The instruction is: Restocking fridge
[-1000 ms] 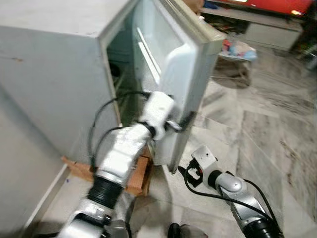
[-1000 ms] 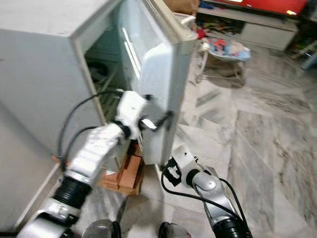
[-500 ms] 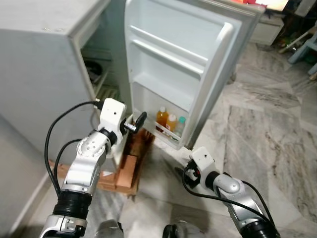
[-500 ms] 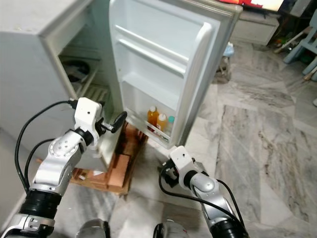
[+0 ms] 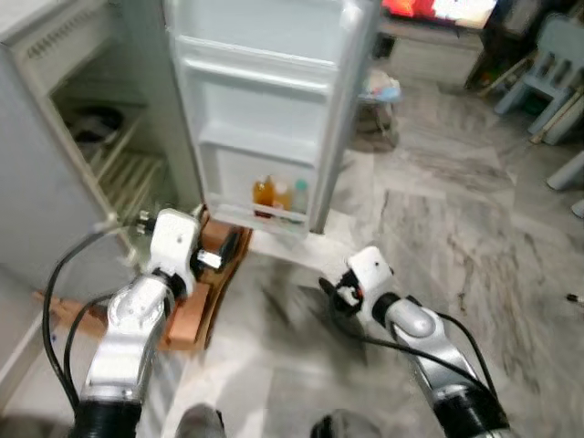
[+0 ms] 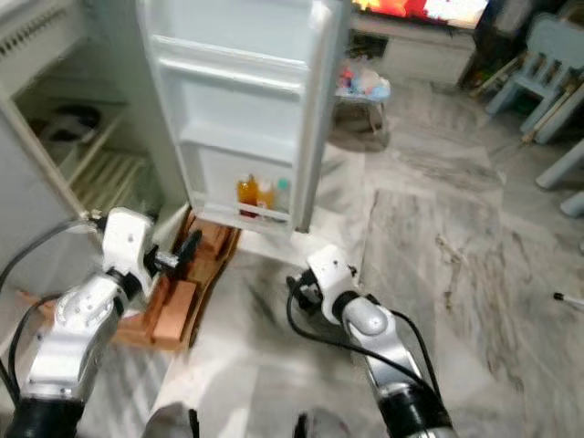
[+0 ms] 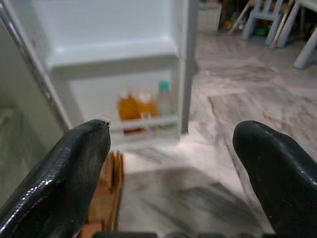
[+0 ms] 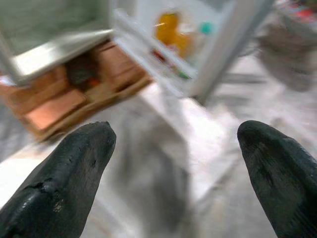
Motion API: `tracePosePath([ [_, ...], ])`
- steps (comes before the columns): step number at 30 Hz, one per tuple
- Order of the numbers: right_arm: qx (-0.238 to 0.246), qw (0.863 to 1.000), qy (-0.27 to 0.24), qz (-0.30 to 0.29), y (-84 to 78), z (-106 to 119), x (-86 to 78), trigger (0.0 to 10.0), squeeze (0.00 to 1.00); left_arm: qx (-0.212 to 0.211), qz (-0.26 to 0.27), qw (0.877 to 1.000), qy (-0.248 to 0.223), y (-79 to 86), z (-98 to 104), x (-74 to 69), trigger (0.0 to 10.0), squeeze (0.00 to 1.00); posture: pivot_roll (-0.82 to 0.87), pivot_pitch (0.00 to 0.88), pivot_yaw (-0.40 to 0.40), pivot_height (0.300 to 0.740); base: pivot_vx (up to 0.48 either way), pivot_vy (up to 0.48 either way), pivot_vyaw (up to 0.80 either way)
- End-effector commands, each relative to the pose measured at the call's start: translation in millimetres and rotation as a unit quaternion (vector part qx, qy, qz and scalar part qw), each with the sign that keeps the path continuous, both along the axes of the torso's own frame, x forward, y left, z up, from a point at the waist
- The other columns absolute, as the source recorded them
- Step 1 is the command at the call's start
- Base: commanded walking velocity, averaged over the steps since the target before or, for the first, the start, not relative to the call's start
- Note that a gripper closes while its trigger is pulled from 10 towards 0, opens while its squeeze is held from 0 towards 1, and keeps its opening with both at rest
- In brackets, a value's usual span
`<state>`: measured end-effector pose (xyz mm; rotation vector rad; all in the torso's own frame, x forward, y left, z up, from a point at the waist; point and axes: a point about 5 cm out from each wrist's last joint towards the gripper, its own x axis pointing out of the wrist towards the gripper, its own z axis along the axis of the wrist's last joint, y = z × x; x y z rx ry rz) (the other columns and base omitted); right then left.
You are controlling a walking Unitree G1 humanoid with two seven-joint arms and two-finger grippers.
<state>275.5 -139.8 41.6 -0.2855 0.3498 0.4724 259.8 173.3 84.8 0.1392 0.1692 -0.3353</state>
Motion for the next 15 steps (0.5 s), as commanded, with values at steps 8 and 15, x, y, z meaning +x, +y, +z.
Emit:
tracePosePath([
  [8,0.001,0.996,-0.075,0.041,26.8,24.3,11.8,10.0,0.00,0.043,0.095,0.994,-0.019,36.6,16.8,-18.6,10.0,0.00,0.12,0.086,-0.061,0.740,0.438,0.000,0.00],
  [15,0.040,0.989,-0.140,0.017,31.0,47.8,20.3,10.0,0.00,0.047,0.116,0.992,-0.016,38.4,3.1,-36.6,10.0,0.00,0.10,0.070,-0.070,0.740,0.455,0.000,-0.28],
])
